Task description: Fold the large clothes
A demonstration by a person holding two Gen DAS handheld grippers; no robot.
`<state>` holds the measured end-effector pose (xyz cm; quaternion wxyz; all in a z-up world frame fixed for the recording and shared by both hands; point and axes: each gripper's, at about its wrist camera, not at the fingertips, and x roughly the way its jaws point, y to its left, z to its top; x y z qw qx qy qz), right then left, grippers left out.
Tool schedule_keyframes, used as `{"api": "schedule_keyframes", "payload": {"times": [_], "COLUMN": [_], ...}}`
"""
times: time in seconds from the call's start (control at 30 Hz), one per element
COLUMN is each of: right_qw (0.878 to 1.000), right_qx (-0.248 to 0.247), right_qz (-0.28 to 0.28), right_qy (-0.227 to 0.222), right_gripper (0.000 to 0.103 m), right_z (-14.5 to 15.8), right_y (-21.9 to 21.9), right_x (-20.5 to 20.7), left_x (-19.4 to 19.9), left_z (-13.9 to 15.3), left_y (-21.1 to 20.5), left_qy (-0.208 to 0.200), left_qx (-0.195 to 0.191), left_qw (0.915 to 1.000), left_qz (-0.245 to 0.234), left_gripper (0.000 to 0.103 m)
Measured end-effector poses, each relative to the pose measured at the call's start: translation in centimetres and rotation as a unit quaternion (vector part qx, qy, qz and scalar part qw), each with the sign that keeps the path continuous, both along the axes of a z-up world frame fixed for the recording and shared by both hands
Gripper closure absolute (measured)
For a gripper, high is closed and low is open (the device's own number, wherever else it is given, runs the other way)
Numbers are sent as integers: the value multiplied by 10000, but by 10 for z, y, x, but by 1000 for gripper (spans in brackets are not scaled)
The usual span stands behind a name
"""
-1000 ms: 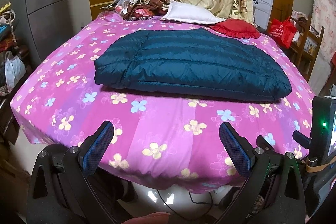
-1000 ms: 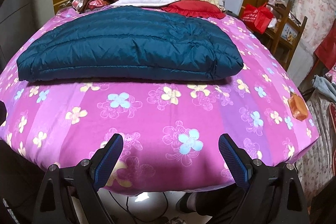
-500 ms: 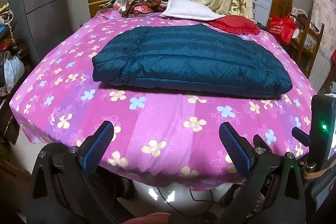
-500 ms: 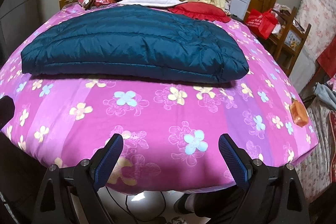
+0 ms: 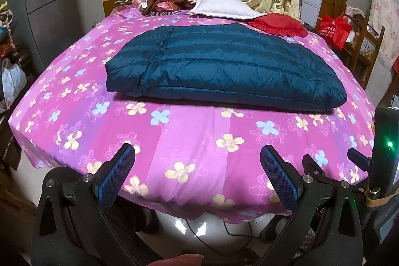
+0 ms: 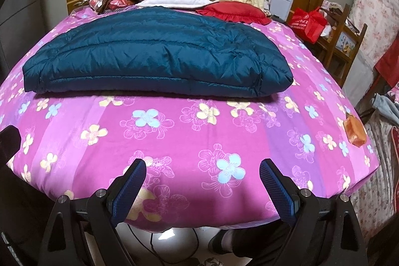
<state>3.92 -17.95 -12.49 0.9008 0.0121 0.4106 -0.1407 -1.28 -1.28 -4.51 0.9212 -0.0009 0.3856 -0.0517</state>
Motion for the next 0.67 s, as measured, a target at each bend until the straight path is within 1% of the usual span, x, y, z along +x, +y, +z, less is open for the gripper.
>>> {"api": "schedule_keyframes", "payload": {"times": [0.67], "right_qw": [10000], "right_qx": [8], "right_qz": [45], "right_qy": [78], "right_gripper": [13], "right_z": [-5], "right_y": [3], "right_x": [2], "left_x": [3], "left_z": [-5], "left_y": [0], "left_qy": [126], "left_qx": [-24], "left_qw": [9999], "left_qz": [1], "left_gripper": [2]}}
